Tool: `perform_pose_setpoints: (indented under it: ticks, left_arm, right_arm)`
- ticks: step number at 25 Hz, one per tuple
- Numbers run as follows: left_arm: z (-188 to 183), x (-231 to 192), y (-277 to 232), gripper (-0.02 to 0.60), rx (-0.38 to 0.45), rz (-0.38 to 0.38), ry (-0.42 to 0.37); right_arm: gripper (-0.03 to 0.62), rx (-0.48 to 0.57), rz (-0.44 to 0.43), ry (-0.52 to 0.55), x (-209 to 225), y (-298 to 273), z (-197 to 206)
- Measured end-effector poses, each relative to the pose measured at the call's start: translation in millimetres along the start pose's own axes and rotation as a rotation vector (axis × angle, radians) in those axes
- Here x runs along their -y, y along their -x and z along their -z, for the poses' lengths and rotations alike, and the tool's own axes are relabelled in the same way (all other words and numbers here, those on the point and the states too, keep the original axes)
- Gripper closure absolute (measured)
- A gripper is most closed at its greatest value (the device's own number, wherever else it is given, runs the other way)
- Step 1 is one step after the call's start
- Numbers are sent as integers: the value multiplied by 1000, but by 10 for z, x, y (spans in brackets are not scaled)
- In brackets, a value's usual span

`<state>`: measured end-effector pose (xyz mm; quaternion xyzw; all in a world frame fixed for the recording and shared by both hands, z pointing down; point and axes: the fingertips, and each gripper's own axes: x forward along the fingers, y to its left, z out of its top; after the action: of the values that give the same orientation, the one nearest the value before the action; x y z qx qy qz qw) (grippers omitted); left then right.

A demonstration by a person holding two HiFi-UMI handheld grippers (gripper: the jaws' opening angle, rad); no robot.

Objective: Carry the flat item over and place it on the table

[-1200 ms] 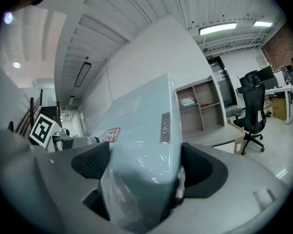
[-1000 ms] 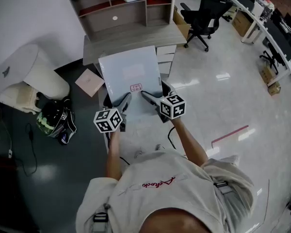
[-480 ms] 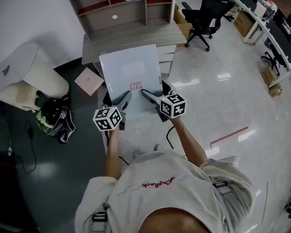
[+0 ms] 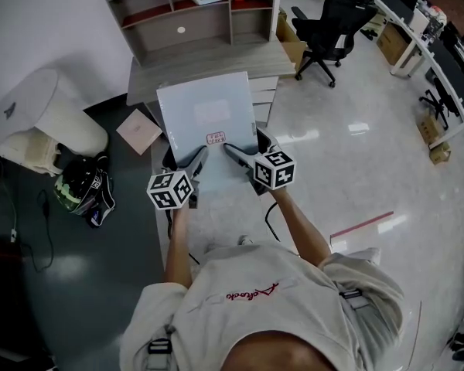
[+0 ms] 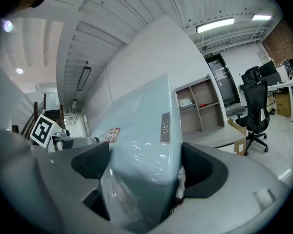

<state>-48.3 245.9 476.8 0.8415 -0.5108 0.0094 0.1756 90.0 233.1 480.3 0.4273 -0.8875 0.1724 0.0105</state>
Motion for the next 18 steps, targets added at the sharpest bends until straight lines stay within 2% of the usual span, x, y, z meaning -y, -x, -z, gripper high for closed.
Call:
perform_pose_setpoints:
  ticks: [7,18]
  left_arm:
    - [16,100,-171,89,8,-17,9]
    - [11,-144,-524,89,4,-6,17]
  right_arm:
    - [117,-7,-20,4,210,1,-50]
    - [117,-12,-5,3,442,-335,-52]
